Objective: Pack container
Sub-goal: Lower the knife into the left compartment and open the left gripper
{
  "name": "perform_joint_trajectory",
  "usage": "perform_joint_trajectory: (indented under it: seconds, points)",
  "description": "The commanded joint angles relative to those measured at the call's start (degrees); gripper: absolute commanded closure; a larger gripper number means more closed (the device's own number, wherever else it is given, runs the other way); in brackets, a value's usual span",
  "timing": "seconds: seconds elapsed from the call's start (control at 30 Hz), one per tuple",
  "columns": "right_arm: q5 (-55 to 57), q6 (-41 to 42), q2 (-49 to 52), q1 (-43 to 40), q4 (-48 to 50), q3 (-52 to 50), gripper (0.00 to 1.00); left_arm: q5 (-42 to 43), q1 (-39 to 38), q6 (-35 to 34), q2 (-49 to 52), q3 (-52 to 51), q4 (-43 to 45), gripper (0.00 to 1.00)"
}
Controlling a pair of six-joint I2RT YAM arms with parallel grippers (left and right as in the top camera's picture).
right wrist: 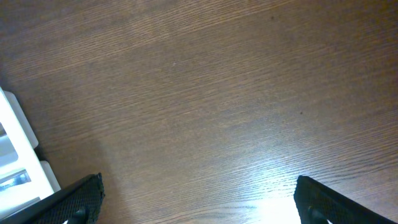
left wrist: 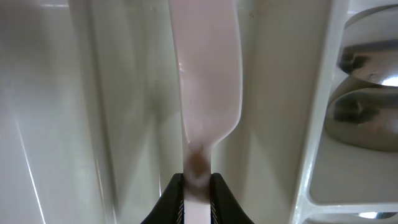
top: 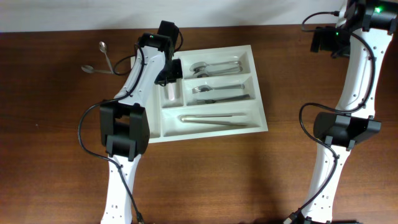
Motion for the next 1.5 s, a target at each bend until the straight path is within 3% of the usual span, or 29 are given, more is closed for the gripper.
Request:
perform_joint_trajectory:
  seconds: [0.0,0.7,0.9,0.93,1.0,1.23,1.47]
  points:
    - [0.5,-0.6,-0.6,-0.1,-0.3,-0.2,0.01,-0.6,0.1,-1.0,-0.2,0.9,-0.3,0.98]
    - [0.5,-0.6,-0.6,-0.1,-0.3,-0.2,0.01,-0.8,-1.5,-1.0,-0.2,0.9,-2.7,0.98]
    - [0.5,-0.6,-0.6,-0.1,-0.3,-0.2,0.01,-0.7,-1.5,-1.0,-0.2,0.9,-3.8,0.62]
    - [0.5,-0.6,-0.6,-0.1,-0.3,-0.2,0.01,-0.6,-1.5,-1.0,-0.2,0.9,-4.1,0.52]
    - [0.5,-0.6,-0.6,-0.1,-0.3,-0.2,0.01,-0.6,-1.5,-1.0,-0.2,0.9,-4.2,0.45]
    - [0.5,-0.6,-0.6,-0.1,-0.3,-0.2,0.01,-0.8,-1.2,-0.9,-0.3,2.5,-4.3,0.44]
    - [0.5,-0.6,-0.6,-0.1,-0.3,-0.2,0.01,-0.8,-0.2,0.0,-0.9,17.6,-8.8,0.42]
